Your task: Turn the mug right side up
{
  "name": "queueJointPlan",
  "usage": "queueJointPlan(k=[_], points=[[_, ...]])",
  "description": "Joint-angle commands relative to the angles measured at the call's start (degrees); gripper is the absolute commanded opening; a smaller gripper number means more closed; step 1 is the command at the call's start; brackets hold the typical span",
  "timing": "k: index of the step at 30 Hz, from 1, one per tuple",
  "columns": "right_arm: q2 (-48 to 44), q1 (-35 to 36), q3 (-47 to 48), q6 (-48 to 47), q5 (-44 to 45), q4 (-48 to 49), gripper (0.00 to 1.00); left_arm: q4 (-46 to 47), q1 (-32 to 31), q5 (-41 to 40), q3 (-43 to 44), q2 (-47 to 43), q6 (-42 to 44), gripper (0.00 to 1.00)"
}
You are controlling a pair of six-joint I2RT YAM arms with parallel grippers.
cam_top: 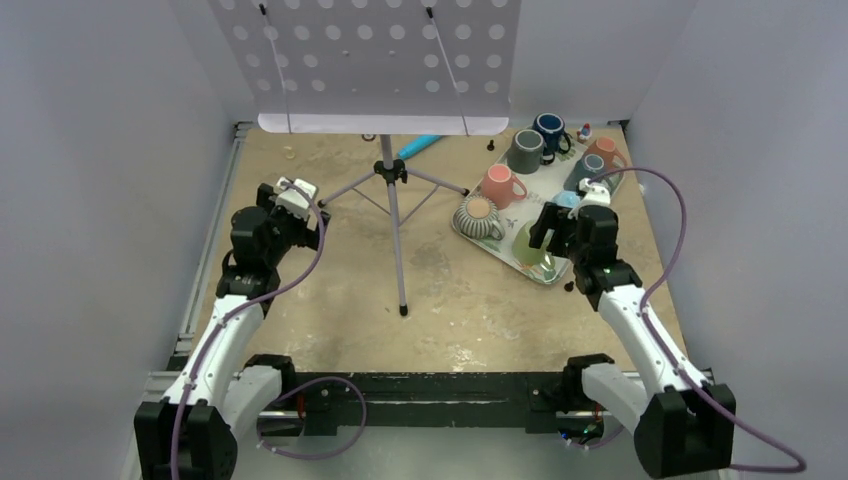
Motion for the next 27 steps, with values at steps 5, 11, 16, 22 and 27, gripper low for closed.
queueJointPlan(k=[5,11,16,22,27], points=[[9.74,0.12,1.26,0.67,-5.90,-0.59,0.87,-15.95,0.46,4.14,4.57,-1.55,4.84,1.00],[13.44,0.22,1.56,-0.73,-5.81,0.72,0.81,-16.30,0.46,5.30,5.23,-1.84,4.37,1.00],[14.81,0.23,1.15,0.06,-5.11,0.79,0.72,-16.48,0.39,5.57,5.20,-2.19,4.62,1.00],[17.77,0.33,2.49,0.04,-4.64,0.30,0.52,-18.01,0.38,6.29,6.16,-2.20,5.08,1.00],[21.38,0.35,3.37,-0.64,-6.85,0.29,0.26,-24.38,0.41,8.54,9.55,-2.15,6.56,1.00]])
